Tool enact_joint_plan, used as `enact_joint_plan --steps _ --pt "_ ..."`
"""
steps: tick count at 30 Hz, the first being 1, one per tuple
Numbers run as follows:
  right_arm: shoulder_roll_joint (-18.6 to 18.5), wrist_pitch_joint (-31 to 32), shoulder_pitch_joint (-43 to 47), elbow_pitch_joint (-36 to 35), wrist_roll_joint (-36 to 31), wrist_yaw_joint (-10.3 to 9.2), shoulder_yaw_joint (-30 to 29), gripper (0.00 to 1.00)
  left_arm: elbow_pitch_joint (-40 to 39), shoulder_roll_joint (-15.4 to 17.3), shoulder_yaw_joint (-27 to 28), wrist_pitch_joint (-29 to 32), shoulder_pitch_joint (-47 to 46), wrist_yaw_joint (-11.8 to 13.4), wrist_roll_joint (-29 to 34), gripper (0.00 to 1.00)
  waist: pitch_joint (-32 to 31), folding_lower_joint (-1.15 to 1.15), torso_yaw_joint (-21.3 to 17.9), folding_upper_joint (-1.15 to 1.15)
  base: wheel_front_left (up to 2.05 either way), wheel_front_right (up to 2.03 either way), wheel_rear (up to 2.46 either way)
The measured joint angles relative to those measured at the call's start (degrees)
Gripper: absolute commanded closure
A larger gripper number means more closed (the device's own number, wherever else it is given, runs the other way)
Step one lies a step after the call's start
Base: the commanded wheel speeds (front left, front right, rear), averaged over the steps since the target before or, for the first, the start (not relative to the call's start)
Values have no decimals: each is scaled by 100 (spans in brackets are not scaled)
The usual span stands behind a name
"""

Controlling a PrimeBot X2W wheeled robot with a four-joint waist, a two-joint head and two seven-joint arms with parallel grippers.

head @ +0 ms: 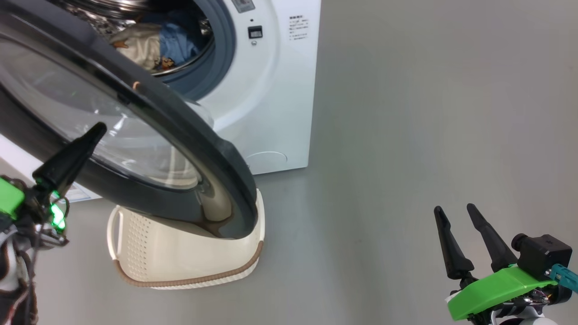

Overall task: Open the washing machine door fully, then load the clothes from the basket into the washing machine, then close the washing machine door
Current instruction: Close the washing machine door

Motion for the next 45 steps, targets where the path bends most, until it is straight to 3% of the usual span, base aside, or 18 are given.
enact_joint_plan --steps 1,2,3,5,8,12,18,24,31,45 --pt "0 0 0 -1 0 0 -11 0 -23 10 -21 -141 55 -94 185 100 -17 0 25 0 0 0 0" --pt "-1 0 1 -3 -2 0 -20 0 -63 35 -55 -328 131 -215 425 66 -35 0 50 0 0 0 0" --pt "0 0 1 -4 -12 0 -26 0 -82 45 -63 -480 201 -281 604 54 -58 0 71 0 0 0 0" --pt "1 0 1 -9 -30 0 -37 0 -105 47 -71 -644 285 -354 739 0 -82 0 91 0 0 0 0" --pt "-1 0 3 -18 -35 0 -96 0 -202 107 -207 -1260 563 -565 1500 0 -150 0 157 0 0 0 0" --pt "0 0 19 -46 -41 0 -183 0 -349 123 -363 -2320 985 -661 2629 0 -267 0 226 0 0 0 0" --pt "-2 53 115 -133 -85 0 -243 0 -550 -48 -500 -3900 1758 -556 4038 0 -474 0 303 0 0 0 0" --pt "-5 166 250 -200 -144 0 -240 0 -654 -186 -808 -4967 2438 -438 5064 0 -677 -1 361 0 0 0 0" --pt "-26 243 366 -236 -145 0 -210 0 -709 -302 -1211 -5625 3117 -247 5846 0 -888 0 375 0 0 0 0" --pt "-30 304 492 -321 -152 0 -223 0 -691 -424 -1629 -5923 3656 -291 6032 0 -976 0 358 0 0 0 0"
